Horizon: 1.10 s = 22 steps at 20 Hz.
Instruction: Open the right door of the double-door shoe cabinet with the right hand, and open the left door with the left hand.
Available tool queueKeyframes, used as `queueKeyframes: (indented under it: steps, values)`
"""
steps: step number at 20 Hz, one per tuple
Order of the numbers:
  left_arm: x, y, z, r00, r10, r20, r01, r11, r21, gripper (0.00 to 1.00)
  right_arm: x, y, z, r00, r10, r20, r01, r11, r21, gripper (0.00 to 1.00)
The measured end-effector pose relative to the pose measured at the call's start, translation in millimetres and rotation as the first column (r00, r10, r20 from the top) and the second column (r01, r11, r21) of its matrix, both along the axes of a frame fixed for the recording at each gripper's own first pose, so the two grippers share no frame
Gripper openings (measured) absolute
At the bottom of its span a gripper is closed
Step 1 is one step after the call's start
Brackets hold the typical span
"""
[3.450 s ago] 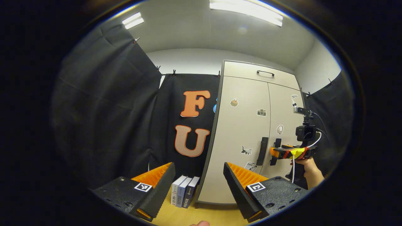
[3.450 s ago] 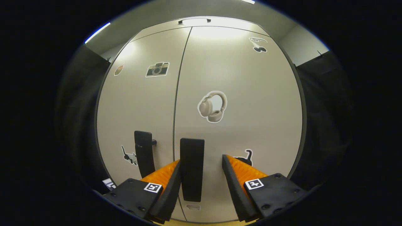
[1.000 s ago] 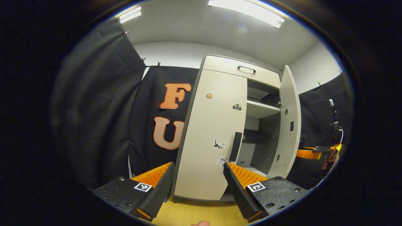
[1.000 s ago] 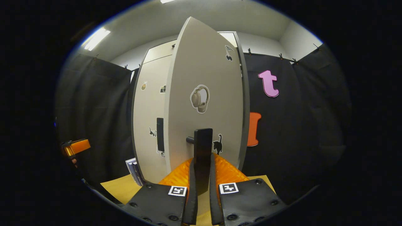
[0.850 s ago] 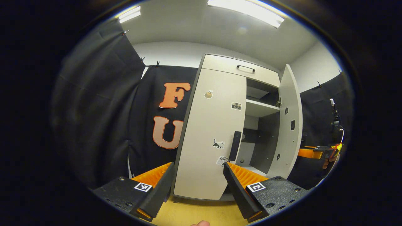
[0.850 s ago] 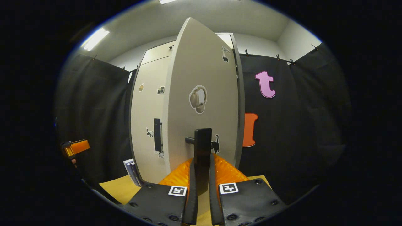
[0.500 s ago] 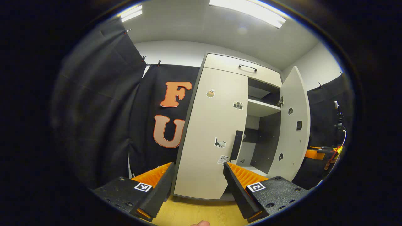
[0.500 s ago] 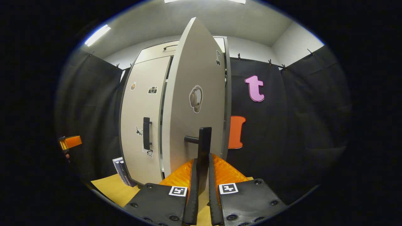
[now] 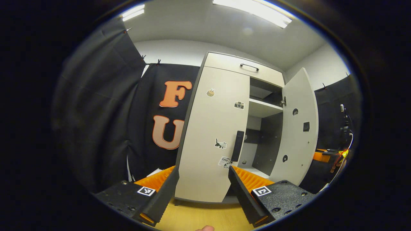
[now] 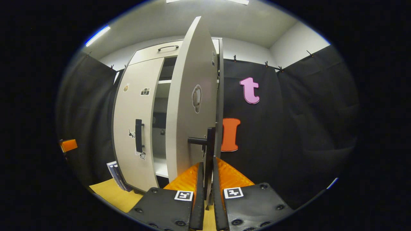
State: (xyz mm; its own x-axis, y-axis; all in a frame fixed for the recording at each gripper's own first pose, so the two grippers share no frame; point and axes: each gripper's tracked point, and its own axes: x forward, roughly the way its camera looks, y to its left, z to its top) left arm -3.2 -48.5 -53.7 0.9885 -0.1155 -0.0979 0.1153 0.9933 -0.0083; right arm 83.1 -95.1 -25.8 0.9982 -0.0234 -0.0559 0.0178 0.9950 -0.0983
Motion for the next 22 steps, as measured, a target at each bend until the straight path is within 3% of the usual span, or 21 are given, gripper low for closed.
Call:
queueKeyframes:
  steps: [5, 6, 7, 15, 22]
  values:
    - [0.6, -1.4, 0.1, 1.0, -0.008, -0.002, 0.008, 1.0, 0.0, 0.95, 1.4, -23.2, 1.9, 0.999, -0.051, 0.005, 0.051, 0.998, 0.04, 0.15]
    - [0.4, -1.5, -0.6, 1.0, -0.008, -0.004, 0.008, 1.0, 0.004, 0.94, 2.0, -28.9, 2.1, 0.998, -0.063, 0.005, 0.063, 0.997, 0.037, 0.29]
    - [1.0, -1.9, -0.8, 1.0, -0.009, -0.006, 0.009, 1.0, 0.006, 0.94, 1.7, -34.4, 3.1, 0.997, -0.074, 0.009, 0.073, 0.997, 0.033, 0.15]
    - [4.4, -8.9, -4.6, 1.0, -0.022, -0.011, 0.023, 1.0, 0.014, 0.94, -11.5, -36.0, 6.7, 0.999, -0.053, 0.006, 0.052, 0.997, 0.064, 0.15]
    - [29.4, -32.2, -13.2, 0.997, -0.075, -0.018, 0.075, 0.997, -0.009, 0.94, -53.1, -34.9, 26.8, 0.997, -0.068, 0.024, 0.067, 0.997, 0.045, 0.15]
